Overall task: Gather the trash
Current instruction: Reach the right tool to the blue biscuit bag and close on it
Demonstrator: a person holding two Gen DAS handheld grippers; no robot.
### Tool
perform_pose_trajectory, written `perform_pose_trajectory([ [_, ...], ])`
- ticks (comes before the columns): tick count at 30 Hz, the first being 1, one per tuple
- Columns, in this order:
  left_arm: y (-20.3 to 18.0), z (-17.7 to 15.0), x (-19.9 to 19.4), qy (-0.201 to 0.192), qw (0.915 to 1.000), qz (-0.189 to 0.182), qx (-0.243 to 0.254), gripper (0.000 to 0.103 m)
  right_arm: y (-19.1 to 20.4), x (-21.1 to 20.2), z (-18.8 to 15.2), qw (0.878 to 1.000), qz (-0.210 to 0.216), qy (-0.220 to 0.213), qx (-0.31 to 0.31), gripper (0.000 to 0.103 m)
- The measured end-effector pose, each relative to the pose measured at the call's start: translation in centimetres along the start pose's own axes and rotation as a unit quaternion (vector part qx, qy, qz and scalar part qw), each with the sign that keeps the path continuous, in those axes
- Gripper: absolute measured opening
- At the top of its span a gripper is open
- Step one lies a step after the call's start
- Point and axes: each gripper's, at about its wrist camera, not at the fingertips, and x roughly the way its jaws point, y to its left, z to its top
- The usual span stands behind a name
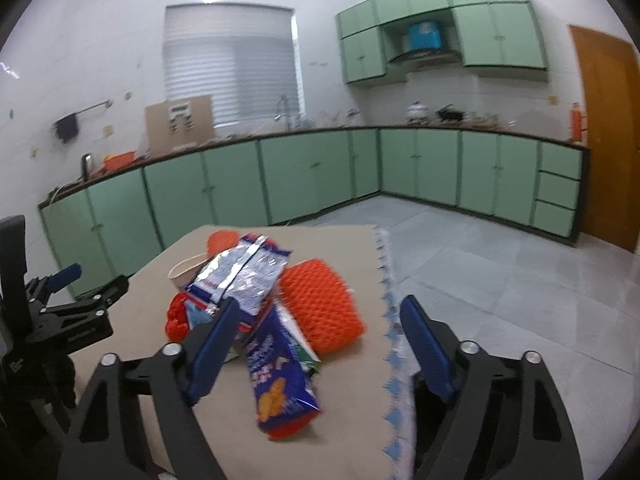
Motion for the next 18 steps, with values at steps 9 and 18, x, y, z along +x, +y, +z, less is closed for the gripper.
perform_pose_trajectory([
  [9, 0.3, -0.1, 3.1, 0.013, 0.9999, -0.004, -0.006, 0.098, 1.1, 6.3, -1.4, 0.997, 0.042, 0.059, -0.009, 0.052],
  [18, 0.8, -0.5, 4.2, 0.027, 0.9996, -0.002, -0.004, 0.098, 1.5, 9.0, -2.4, 0.992, 0.068, 0.102, -0.024, 0.037],
])
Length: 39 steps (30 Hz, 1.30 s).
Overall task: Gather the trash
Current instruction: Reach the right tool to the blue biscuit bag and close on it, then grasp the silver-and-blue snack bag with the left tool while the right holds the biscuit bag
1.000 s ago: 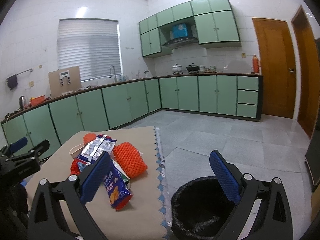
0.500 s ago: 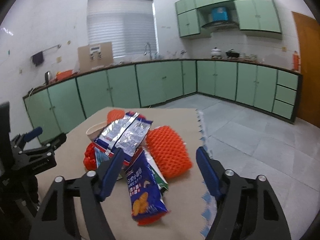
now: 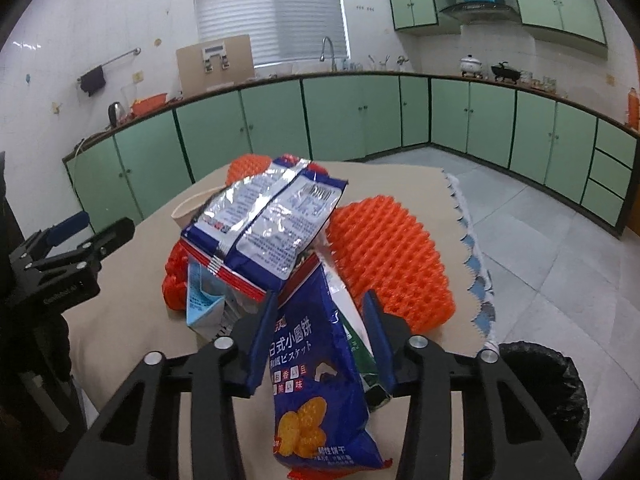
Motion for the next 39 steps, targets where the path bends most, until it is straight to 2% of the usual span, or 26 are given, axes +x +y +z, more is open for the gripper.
perform_pose_trajectory([
  [5, -0.4, 0.0, 0.1, -0.001, 0.9999, -0.014, -0.005, 0.098, -0.1, 0.3, -0.3, 1.000, 0.004, 0.014, -0.002, 0.024],
  [6, -0.5, 0.0, 0.1, -0.001, 0.9998, -0.017, -0.006, 0.098, -0.2, 0.2, -0.3, 1.000, 0.004, 0.014, -0.002, 0.015],
  [10, -1.0, 0.1, 0.2, 0.004, 0.9993, -0.036, -0.013, 0.098, -0.5, -0.5, -0.1, 1.000, 0.020, 0.015, -0.004, 0.007],
  [15, -2.3, 0.2, 0.5, 0.015, 0.9976, -0.066, -0.013, 0.098, -0.2, -1.7, 0.2, 0.999, 0.034, 0.004, 0.002, 0.006],
  [22, -4.1, 1.1, 1.0, 0.007, 0.9955, -0.095, -0.008, 0.095, -0.2, -4.4, 1.0, 0.999, 0.032, -0.021, 0.012, 0.006],
  [24, -4.7, 1.2, 1.6, 0.012, 0.9947, -0.102, -0.007, 0.089, -0.7, -4.9, 1.1, 0.999, 0.026, -0.024, 0.018, 0.006],
  [26, -5.1, 1.3, 2.2, 0.023, 0.9938, -0.108, -0.008, 0.077, -1.1, -5.1, 1.3, 0.999, 0.022, -0.025, 0.023, 0.006],
  [30, -6.1, 1.2, 3.8, 0.046, 0.9910, -0.125, -0.014, 0.069, -1.5, -5.0, 1.0, 0.999, 0.014, -0.023, 0.031, 0.006],
  [31, -6.2, 1.2, 4.1, 0.049, 0.9907, -0.126, -0.015, 0.064, -1.6, -4.9, 1.0, 0.999, 0.013, -0.023, 0.033, 0.006],
  [33, -6.4, 1.1, 4.5, 0.057, 0.9899, -0.128, -0.017, 0.052, -1.6, -4.9, 0.9, 0.999, 0.012, -0.024, 0.035, 0.006],
  [38, -6.6, 0.7, 4.6, 0.066, 0.9899, -0.125, -0.016, 0.009, -1.6, -5.0, 1.0, 0.999, 0.013, -0.028, 0.038, 0.006],
  [39, -6.5, 0.6, 4.4, 0.063, 0.9898, -0.126, -0.018, 0.004, -1.6, -5.1, 1.0, 0.999, 0.013, -0.029, 0.039, 0.006],
])
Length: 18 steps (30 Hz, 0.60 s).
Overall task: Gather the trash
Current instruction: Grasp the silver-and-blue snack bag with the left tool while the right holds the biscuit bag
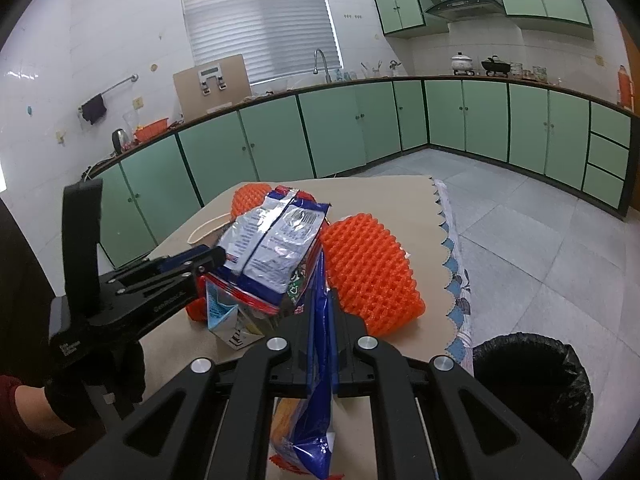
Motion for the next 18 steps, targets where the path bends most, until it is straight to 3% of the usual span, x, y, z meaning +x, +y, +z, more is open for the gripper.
perform_pose_trajectory([
  [2, -0.1, 0.1, -0.8, -0.013, 0.9999, 0.000, -0.004, 0.000, 0.0, -0.1, 0.0, 1.000, 0.000, -0.002, 0.001, 0.006],
  [7, -0.6, 0.8, -3.1, -0.046, 0.9989, -0.010, -0.007, 0.000, 0.2, -1.0, 0.2, 1.000, 0.003, -0.014, 0.001, 0.006],
  [10, -0.7, 0.9, -2.8, -0.040, 0.9991, -0.008, -0.004, 0.001, 0.2, -1.3, 0.3, 1.000, 0.004, -0.019, 0.000, 0.006],
  [12, -0.6, 0.8, -1.9, -0.021, 0.9997, -0.007, -0.004, 0.025, 0.1, -1.3, 0.2, 1.000, 0.003, -0.018, -0.001, 0.006],
  [13, -0.4, 0.6, -1.7, -0.019, 0.9998, -0.008, -0.005, 0.054, 0.0, -1.3, 0.1, 1.000, 0.001, -0.017, -0.001, 0.006],
  [14, -0.4, 0.4, -1.3, -0.017, 0.9998, -0.007, -0.004, 0.065, 0.0, -1.3, 0.0, 1.000, 0.000, -0.015, 0.000, 0.006],
  [18, -0.5, 0.2, -0.2, -0.011, 0.9999, -0.009, 0.007, 0.067, -0.4, -1.2, 0.0, 1.000, -0.006, -0.012, 0.005, 0.006],
])
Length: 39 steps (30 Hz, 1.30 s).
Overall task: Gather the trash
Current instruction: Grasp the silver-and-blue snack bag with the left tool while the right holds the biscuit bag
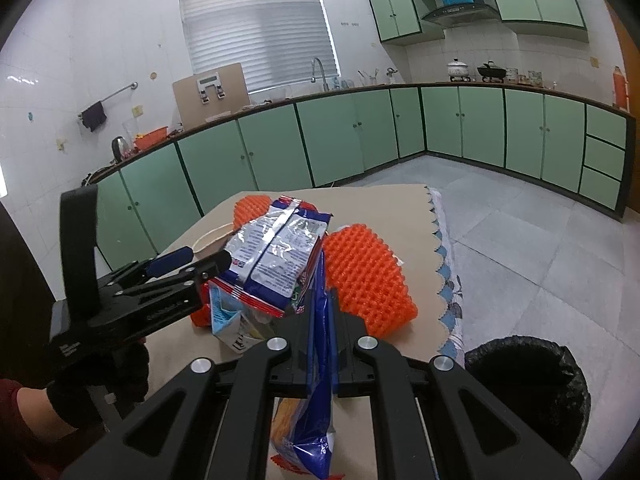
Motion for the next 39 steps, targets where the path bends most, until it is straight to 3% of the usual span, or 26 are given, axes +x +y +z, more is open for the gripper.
perform_pose_trajectory([
  [2, -0.1, 0.1, 1.0, 0.009, 0.9999, -0.003, 0.006, 0.073, -0.2, 0.0, 0.2, 1.000, -0.002, -0.001, 0.002, 0.006],
  [7, 0.1, 0.2, 3.6, 0.041, 0.9989, -0.020, 0.002, 0.073, -0.4, 0.3, 0.2, 1.000, -0.007, 0.002, 0.003, 0.006],
  [9, 0.1, 0.3, 4.0, 0.049, 0.9985, -0.025, -0.001, 0.058, -0.4, 0.4, 0.2, 1.000, -0.008, 0.003, 0.004, 0.006],
  [11, 0.0, 0.3, 4.0, 0.049, 0.9986, -0.022, 0.003, 0.016, -0.5, 0.5, 0.2, 1.000, -0.009, 0.004, 0.004, 0.006],
  [13, -0.3, 0.3, 3.6, 0.046, 0.9985, -0.029, 0.004, 0.000, -0.5, 0.6, 0.2, 1.000, -0.009, 0.005, 0.005, 0.006],
  [19, -0.3, 0.6, 1.3, 0.020, 0.9989, -0.041, -0.014, 0.000, -0.2, 0.4, 0.3, 1.000, -0.007, 0.001, 0.004, 0.006],
  [24, -1.2, 0.5, 0.9, 0.022, 0.9984, -0.052, 0.004, 0.001, -0.3, 0.2, 0.3, 1.000, -0.005, -0.002, 0.008, 0.006],
  [25, -1.2, 0.3, 1.2, 0.031, 0.9979, -0.057, 0.008, 0.006, -0.3, 0.2, 0.2, 1.000, -0.005, -0.002, 0.009, 0.006],
  [28, -0.9, -0.1, 1.8, 0.040, 0.9974, -0.059, -0.003, 0.051, -0.5, 0.4, 0.2, 1.000, -0.002, 0.000, 0.012, 0.006],
  [29, -0.8, -0.4, 1.7, 0.040, 0.9974, -0.059, -0.005, 0.055, -0.6, 0.4, 0.3, 1.000, -0.001, 0.000, 0.012, 0.006],
  [34, -0.6, -0.6, 2.4, 0.055, 0.9952, -0.080, -0.012, 0.058, -0.7, 1.2, 0.3, 1.000, 0.004, 0.007, 0.017, 0.006],
  [36, -1.0, -0.8, 2.6, 0.064, 0.9936, -0.093, -0.013, 0.056, -0.7, 1.5, 0.3, 1.000, 0.005, 0.009, 0.018, 0.006],
  [39, -1.3, -1.1, 3.1, 0.076, 0.9910, -0.108, -0.019, 0.043, -1.0, 1.9, 0.1, 1.000, 0.005, 0.012, 0.021, 0.006],
])
